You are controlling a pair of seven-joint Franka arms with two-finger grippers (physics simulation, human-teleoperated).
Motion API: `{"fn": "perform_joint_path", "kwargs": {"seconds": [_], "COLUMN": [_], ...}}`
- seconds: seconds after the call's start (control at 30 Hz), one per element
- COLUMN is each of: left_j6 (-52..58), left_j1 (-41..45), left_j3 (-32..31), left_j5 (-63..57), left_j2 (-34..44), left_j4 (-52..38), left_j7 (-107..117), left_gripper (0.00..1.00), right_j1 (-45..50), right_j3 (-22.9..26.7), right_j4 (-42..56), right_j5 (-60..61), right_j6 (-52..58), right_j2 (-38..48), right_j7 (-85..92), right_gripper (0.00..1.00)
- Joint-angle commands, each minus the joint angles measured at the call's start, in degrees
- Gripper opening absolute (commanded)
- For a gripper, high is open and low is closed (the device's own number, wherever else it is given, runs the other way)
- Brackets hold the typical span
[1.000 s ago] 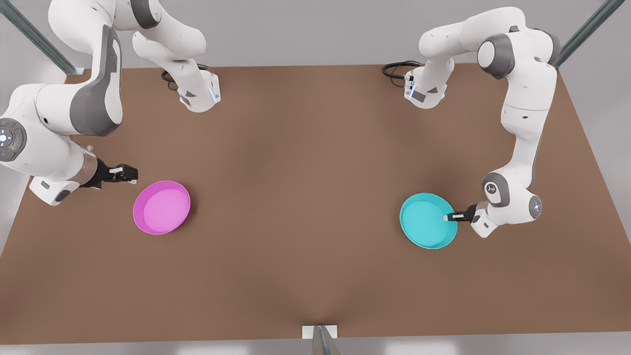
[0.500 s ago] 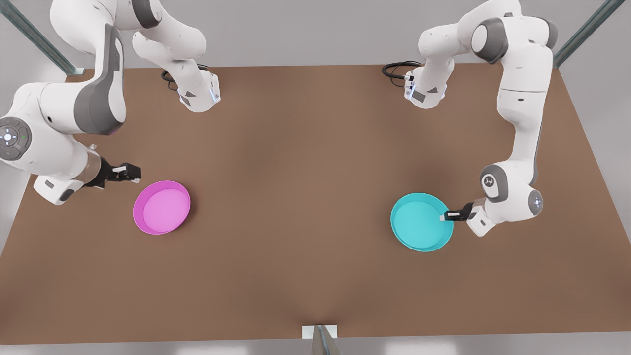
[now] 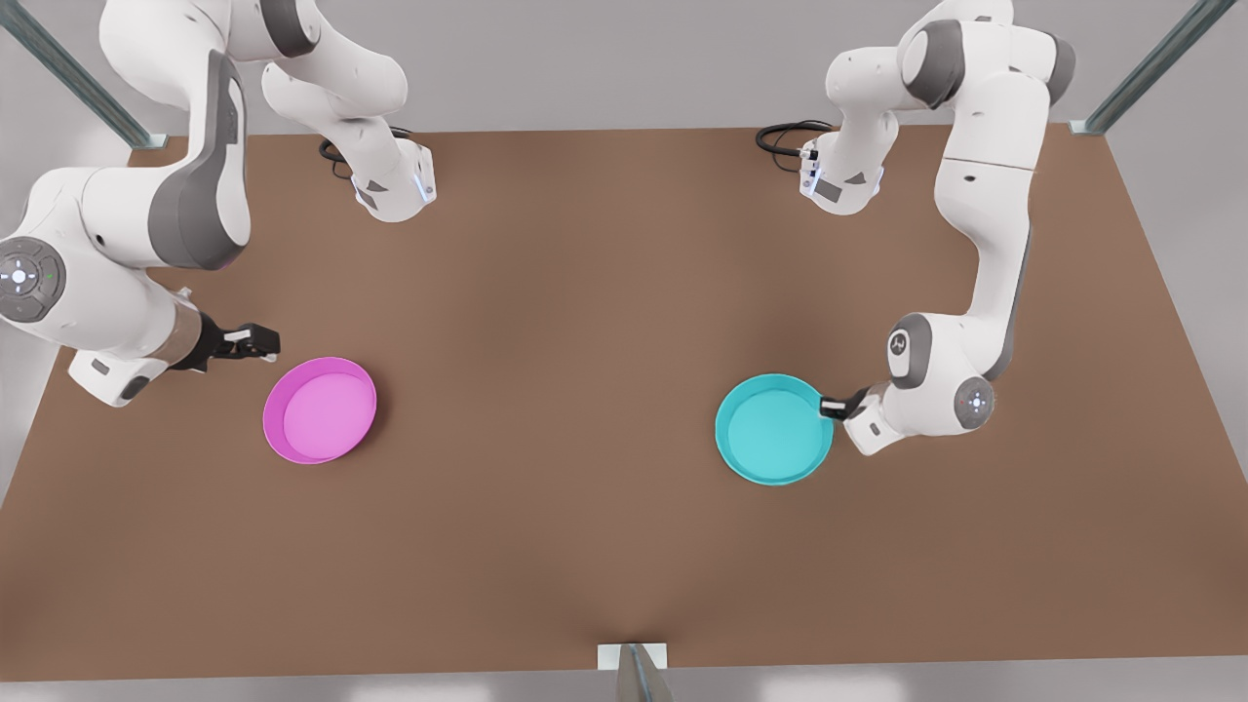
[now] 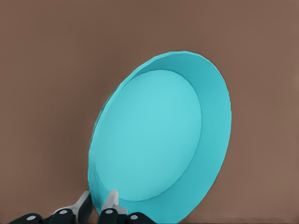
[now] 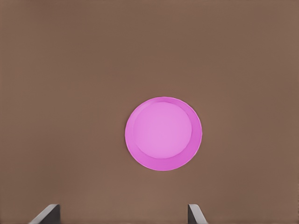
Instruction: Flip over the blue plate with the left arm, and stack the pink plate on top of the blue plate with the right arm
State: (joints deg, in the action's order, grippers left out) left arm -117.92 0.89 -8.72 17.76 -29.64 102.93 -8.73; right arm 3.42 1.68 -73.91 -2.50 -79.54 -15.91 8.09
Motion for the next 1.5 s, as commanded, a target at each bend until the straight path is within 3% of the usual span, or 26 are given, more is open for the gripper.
{"fn": "perform_joint_path", "kwargs": {"seconds": [0.0, 0.13, 0.17, 0.2, 0.27, 0.4, 0.5, 0.53, 0.77, 1.0, 1.07, 1.1, 1.13, 1.27, 1.3, 1.47], "left_j6": [-0.12, 1.03, 0.94, 0.76, -1.34, -6.88, -8.73, -8.73, -8.2, -8.82, -9.43, -9.43, -9.96, -10.4, -10.4, -11.28], "left_j1": [0.16, 0.78, 0.69, 0.34, -1.33, -4.49, -4.67, -4.76, -1.86, -0.89, -0.98, -0.98, -0.98, -0.98, -0.89, -0.98], "left_j3": [-0.07, -0.15, -0.15, -0.24, -0.5, -0.77, -0.59, -0.59, -0.86, -3.84, -3.84, -3.84, -3.84, -3.84, -3.84, -3.84], "left_j5": [-43.77, -44.22, -44.22, -44.13, -37.37, -37.01, -14.44, -12.31, -4.4, -4.05, -4.05, -4.05, -4.05, -4.05, -4.05, -4.49], "left_j2": [0.02, 0.37, 0.19, -0.16, -0.69, -4.29, -4.56, -4.47, -4.11, -7.37, -7.72, -7.89, -8.25, -8.51, -8.6, -9.39], "left_j4": [-0.01, -0.09, -0.18, -0.53, -0.53, -1.5, -0.71, -0.36, -0.09, -0.71, -0.71, -0.71, -0.71, -0.62, -0.62, -0.45], "left_j7": [2.4, 4.34, 3.55, 4.34, 4.52, 3.72, 5.66, 5.75, 11.99, 13.04, 12.78, 12.6, 12.51, 12.6, 12.6, 12.25], "left_gripper": [0.21, 0.21, 0.44, 1.0, 1.0, 1.0, 1.0, 1.0, 1.0, 0.97, 0.86, 0.74, 0.53, 0.25, 0.21, 0.21], "right_j1": [0.1, 0.1, 0.1, 0.1, 0.1, 0.1, 0.1, 0.19, 0.54, 0.63, 0.28, 0.28, -0.08, 0.1, 0.19, 0.45], "right_j3": [-0.01, -0.01, -0.01, -0.01, -0.01, -0.01, -0.01, -0.01, 0.17, 0.17, 0.25, 0.25, 0.25, 0.25, 0.25, 0.17], "right_j4": [-0.01, 0.08, 0.08, 0.08, 0.08, 0.08, 0.08, 0.08, -0.09, -0.71, -0.62, -0.62, -0.62, -0.8, -0.8, -1.41], "right_j5": [0.03, -0.05, -0.05, -0.05, -0.05, -0.05, -0.05, -0.05, -0.05, -0.14, -0.14, -0.14, -0.14, -0.14, -0.14, -0.67], "right_j6": [0.09, 0.09, 0.09, 0.09, 0.09, 0.0, 0.0, 0.0, 0.62, 1.23, 1.14, 1.14, 1.14, 1.06, 0.88, 1.14], "right_j2": [-0.26, -0.26, -0.26, -0.26, -0.26, -0.26, -0.35, -0.35, -0.7, -0.08, -0.17, -0.17, -0.08, 0.0, -0.26, 0.09], "right_j7": [0.0, 0.0, 0.0, 0.0, 0.0, 0.0, 0.0, 0.0, 0.26, 0.18, 0.18, 0.26, 0.18, 0.18, 0.18, 0.18], "right_gripper": [1.0, 1.0, 1.0, 1.0, 1.0, 1.0, 1.0, 1.0, 1.0, 1.0, 1.0, 1.0, 1.0, 1.0, 1.0, 1.0]}}
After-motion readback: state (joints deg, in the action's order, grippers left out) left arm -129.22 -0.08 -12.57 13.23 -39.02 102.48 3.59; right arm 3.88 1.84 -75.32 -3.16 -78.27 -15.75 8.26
